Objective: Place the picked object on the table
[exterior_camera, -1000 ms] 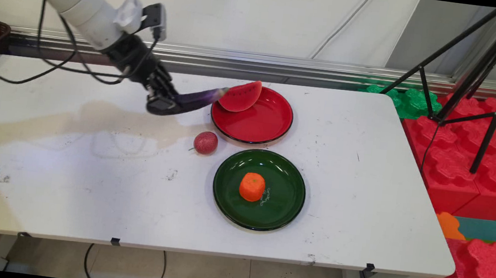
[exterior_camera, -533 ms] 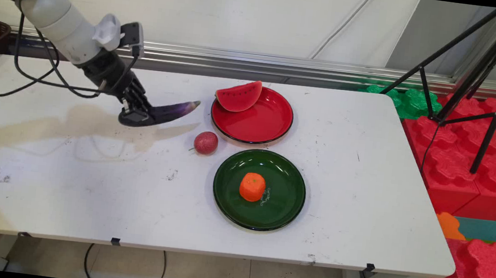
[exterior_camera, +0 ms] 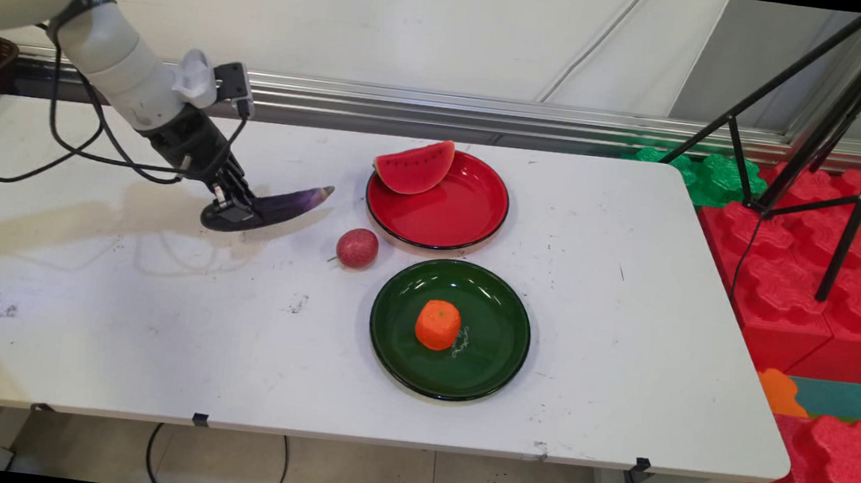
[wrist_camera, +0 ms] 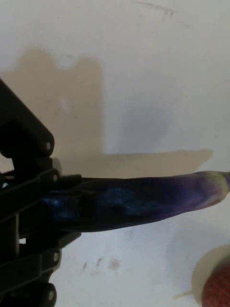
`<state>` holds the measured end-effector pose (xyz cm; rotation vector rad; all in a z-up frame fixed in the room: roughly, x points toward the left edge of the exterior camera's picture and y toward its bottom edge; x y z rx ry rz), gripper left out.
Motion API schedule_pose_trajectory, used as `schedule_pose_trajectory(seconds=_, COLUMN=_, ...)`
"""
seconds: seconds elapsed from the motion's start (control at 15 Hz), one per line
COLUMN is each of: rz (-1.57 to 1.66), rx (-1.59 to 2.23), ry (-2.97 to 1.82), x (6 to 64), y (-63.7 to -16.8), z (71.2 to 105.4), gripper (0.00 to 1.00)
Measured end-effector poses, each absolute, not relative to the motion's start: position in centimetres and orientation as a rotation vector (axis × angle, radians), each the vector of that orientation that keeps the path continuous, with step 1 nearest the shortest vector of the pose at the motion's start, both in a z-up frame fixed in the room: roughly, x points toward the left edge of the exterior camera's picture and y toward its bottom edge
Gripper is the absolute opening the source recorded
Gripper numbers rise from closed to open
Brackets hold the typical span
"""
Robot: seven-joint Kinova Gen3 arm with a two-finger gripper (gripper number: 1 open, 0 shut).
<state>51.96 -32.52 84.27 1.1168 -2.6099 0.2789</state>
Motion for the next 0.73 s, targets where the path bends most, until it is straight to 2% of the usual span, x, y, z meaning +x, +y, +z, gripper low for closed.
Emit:
schedule_pose_trajectory(seconds=0.33, rz=0.26, rx=1.181, ry=-2.592, x=52.0, y=-33.2, z=82.9, gripper=0.0)
schedule_pose_trajectory(seconds=0.4, rz=0.255, rx=1.191, ry=-2.588, x=52.1, y=-33.3, z=82.7, gripper=1.0)
schedule_pose_trajectory(seconds=0.73, rz=0.25, rx=1.225, ry=-2.571, x=52.2, y=-33.6, z=82.1, gripper=1.0)
